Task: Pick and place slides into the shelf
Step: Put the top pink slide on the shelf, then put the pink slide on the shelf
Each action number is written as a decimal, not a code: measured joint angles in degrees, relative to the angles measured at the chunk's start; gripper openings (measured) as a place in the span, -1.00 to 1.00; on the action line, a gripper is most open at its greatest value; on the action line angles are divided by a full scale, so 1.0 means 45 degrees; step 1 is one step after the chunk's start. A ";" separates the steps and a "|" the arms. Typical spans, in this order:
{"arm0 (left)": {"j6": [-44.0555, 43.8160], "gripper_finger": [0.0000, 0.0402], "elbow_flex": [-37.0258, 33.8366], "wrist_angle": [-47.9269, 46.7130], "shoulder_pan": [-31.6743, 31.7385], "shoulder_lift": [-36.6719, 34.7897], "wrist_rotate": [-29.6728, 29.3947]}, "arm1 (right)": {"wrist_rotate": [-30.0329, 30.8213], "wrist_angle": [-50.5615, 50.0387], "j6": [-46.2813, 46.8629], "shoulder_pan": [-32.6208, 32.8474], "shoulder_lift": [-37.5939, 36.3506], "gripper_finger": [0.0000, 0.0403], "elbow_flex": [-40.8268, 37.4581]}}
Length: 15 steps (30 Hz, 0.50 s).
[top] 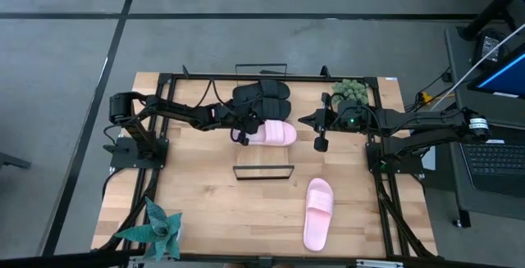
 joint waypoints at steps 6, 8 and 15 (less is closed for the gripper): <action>0.0088 -0.68 -0.0028 -0.0133 0.0005 0.0023 -0.0079 | -0.0005 -0.0051 0.0015 0.0000 0.0000 -0.97 0.0000; 0.0093 -0.62 -0.0028 -0.0126 0.0004 0.0022 -0.0074 | -0.0015 -0.0051 0.0020 0.0000 0.0000 -0.97 0.0000; 0.0075 -0.54 -0.0028 -0.0166 0.0004 -0.0272 -0.0178 | -0.0019 -0.0058 0.0020 0.0000 0.0000 -0.97 0.0000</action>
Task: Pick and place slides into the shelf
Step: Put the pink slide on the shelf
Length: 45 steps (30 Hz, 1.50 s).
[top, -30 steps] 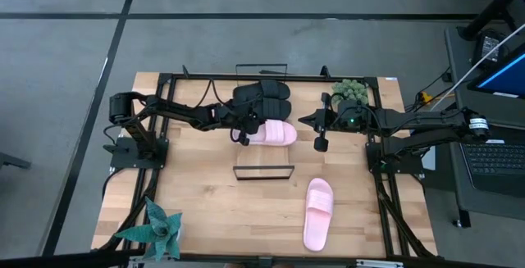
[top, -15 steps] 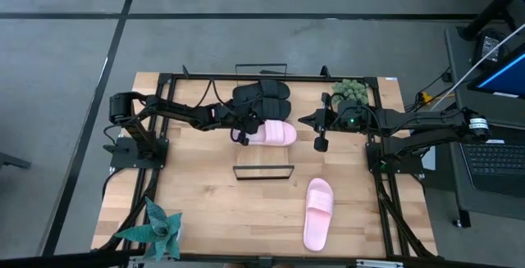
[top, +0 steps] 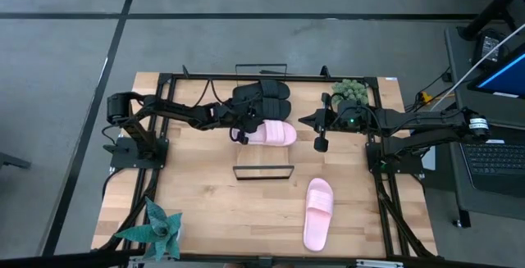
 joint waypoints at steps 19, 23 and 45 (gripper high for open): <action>-0.0324 -0.53 -0.0001 -0.1364 -0.0411 -0.1598 -0.1474 | -0.0223 -0.0046 0.0223 0.0000 0.0000 -0.97 0.0000; -0.0343 -0.53 0.0006 -0.1589 -0.0660 -0.2472 -0.1474 | -0.0223 -0.0046 0.0219 0.0000 0.0000 -0.97 0.0000; -0.4660 -0.68 0.0010 -0.4311 -0.3614 -0.6372 -0.3150 | -0.0092 -0.3361 0.0258 0.0681 -0.1030 -0.97 0.0744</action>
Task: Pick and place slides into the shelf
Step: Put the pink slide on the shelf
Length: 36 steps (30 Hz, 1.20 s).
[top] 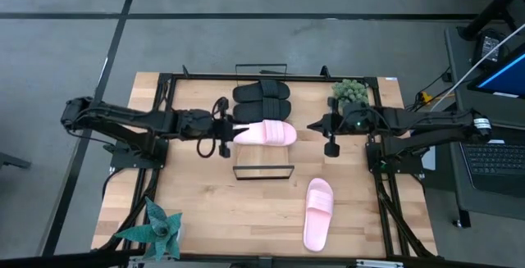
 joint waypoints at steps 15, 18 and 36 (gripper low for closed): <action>-0.1087 -0.99 0.0000 0.0139 -0.1904 0.0010 0.0015 | 0.2201 -0.1332 0.1981 0.2363 0.0010 -0.97 0.0028; -0.1609 -1.00 0.0000 0.0140 -0.2502 0.0010 0.0005 | 0.2229 -0.1379 0.2182 0.2530 0.0015 -0.97 0.0028; -0.3409 -1.00 0.0001 0.1108 -0.6277 0.2018 -0.4599 | 0.0553 -0.5779 0.8092 0.2615 0.0015 -0.97 0.0028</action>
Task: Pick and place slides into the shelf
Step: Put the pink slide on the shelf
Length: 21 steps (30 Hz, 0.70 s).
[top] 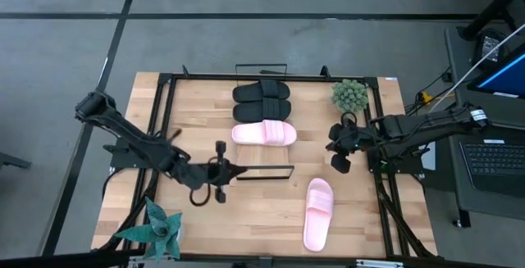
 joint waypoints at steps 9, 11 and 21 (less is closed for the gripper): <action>-0.0961 -1.00 -0.0001 0.2062 -0.0444 0.2087 -0.0707 | -0.0094 -0.0208 0.2243 0.1670 0.0683 -0.98 0.0000; -0.0833 -1.00 -0.0001 0.2481 -0.0705 0.2424 -0.1082 | -0.0097 -0.0200 0.2682 0.2141 0.0905 -0.98 0.0000; -0.0574 -1.00 -0.0001 0.2774 -0.1600 0.2674 -0.1280 | -0.0136 0.0540 0.3913 0.3624 0.1726 -0.94 0.0000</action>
